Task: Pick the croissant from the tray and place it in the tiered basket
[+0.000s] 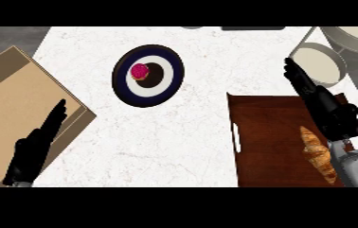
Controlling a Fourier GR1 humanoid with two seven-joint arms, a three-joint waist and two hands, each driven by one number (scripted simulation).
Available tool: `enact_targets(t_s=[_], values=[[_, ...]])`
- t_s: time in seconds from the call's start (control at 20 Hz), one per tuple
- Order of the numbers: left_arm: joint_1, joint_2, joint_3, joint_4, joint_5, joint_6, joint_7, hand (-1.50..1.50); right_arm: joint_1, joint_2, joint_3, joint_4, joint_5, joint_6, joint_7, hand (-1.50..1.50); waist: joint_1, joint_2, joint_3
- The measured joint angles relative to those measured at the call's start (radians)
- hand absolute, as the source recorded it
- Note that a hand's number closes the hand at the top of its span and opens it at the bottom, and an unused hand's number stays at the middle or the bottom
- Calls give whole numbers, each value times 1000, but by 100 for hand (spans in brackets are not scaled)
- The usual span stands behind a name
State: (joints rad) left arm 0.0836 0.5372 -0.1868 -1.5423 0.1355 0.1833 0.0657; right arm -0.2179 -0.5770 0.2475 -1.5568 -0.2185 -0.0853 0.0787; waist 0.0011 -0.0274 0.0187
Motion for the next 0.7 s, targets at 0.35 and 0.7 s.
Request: enact_targets(t_s=[0.35,0.7], values=[[-75,-82,17,-65,8,64,-41,0,14,69,-216,59,-375,220,-208,150,-38,20,7],[-142,-186,-21,-92,4,115,-65,0,72,61,-279,238,-703,617,-169,-150,-23,45,-2]])
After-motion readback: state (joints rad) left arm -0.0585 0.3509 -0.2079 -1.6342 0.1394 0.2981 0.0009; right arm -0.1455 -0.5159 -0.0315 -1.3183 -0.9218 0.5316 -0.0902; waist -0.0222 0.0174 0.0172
